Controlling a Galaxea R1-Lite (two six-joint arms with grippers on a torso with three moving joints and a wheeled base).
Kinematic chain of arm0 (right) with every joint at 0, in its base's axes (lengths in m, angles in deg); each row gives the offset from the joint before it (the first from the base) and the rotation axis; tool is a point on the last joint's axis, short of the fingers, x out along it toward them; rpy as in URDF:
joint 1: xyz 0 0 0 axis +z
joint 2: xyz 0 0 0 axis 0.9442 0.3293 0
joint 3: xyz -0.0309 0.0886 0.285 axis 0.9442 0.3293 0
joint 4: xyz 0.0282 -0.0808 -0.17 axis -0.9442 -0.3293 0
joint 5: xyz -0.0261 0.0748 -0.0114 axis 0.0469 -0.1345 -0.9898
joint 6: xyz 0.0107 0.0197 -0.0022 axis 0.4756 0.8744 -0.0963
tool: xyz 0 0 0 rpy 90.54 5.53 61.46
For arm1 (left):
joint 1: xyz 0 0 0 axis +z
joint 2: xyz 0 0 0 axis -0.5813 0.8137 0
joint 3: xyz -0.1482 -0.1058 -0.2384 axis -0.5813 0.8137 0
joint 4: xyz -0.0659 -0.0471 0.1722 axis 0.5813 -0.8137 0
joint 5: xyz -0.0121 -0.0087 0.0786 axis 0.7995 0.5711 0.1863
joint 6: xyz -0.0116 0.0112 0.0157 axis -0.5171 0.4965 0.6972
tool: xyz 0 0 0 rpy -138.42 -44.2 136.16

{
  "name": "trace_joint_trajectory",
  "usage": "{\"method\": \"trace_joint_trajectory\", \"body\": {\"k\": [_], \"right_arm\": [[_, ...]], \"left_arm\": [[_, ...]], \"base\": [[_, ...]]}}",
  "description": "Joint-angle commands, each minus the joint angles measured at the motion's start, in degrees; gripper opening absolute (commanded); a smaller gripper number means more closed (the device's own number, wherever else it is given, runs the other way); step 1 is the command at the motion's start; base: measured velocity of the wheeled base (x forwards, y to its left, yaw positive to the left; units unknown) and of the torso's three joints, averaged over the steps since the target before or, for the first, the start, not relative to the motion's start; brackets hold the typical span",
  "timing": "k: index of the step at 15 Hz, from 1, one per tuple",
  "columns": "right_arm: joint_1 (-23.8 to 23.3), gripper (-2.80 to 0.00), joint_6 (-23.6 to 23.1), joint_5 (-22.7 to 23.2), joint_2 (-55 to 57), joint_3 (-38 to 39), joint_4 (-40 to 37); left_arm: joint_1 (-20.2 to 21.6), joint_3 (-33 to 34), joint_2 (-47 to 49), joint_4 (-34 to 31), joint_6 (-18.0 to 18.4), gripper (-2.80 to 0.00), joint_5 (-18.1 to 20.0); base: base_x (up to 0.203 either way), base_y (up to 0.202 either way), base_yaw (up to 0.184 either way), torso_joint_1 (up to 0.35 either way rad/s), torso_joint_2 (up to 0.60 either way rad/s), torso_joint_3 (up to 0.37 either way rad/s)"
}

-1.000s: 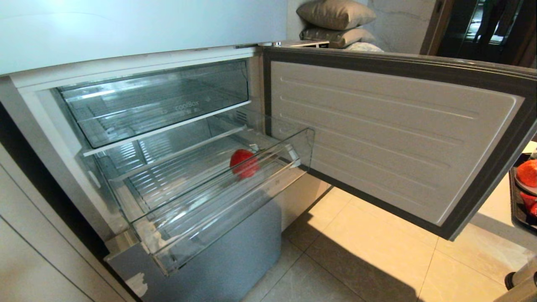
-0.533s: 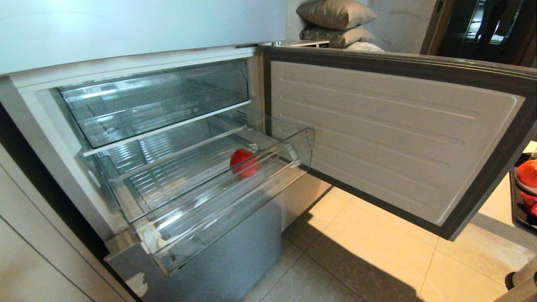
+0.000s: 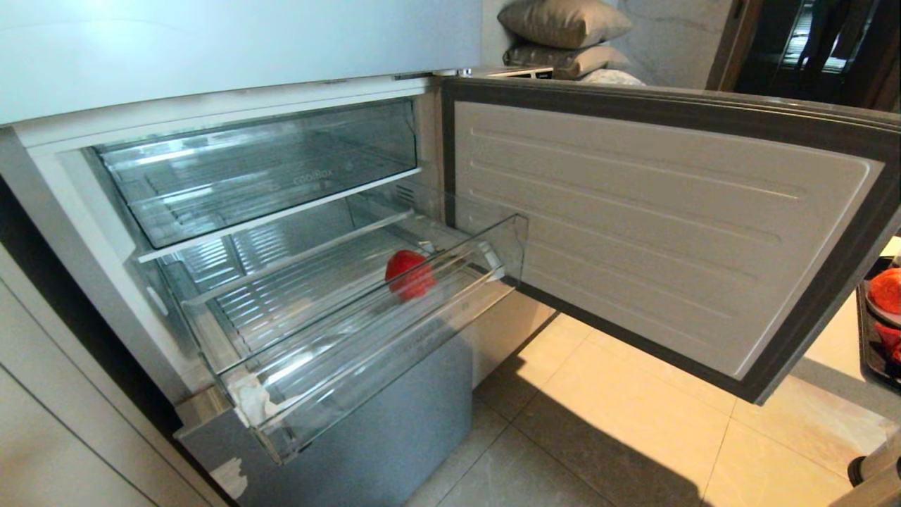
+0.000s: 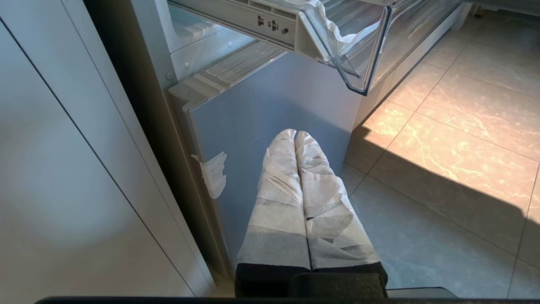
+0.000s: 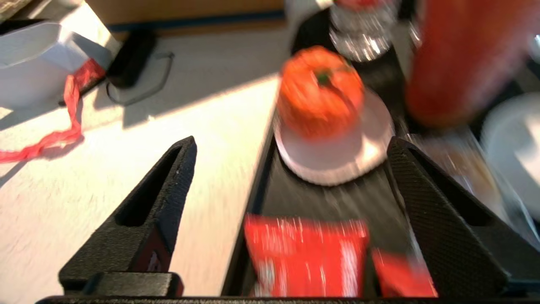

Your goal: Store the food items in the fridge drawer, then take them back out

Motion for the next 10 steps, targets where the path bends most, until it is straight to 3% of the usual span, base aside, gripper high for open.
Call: {"method": "trace_joint_trajectory", "body": {"k": [1, 7, 10], "right_arm": [[0.9, 0.00, -1.2, -0.3, 6.7, -2.3, 3.4], [0.6, 0.00, -2.8, -1.4, 15.5, -11.3, 5.0], [0.6, 0.00, -2.9, -1.1, 20.7, -15.2, 10.3]], "left_arm": [[0.1, 0.0, 0.0, 0.0, 0.0, -2.80, 0.0], [0.0, 0.0, 0.0, 0.0, 0.0, -2.80, -0.1], [0.0, 0.0, 0.0, 0.0, 0.0, -2.80, 0.0]], "base": [[0.000, 0.000, 0.000, 0.000, 0.00, 0.000], [0.000, 0.000, 0.000, 0.000, 0.00, 0.000], [0.000, 0.000, 0.000, 0.000, 0.00, 0.000]]}}
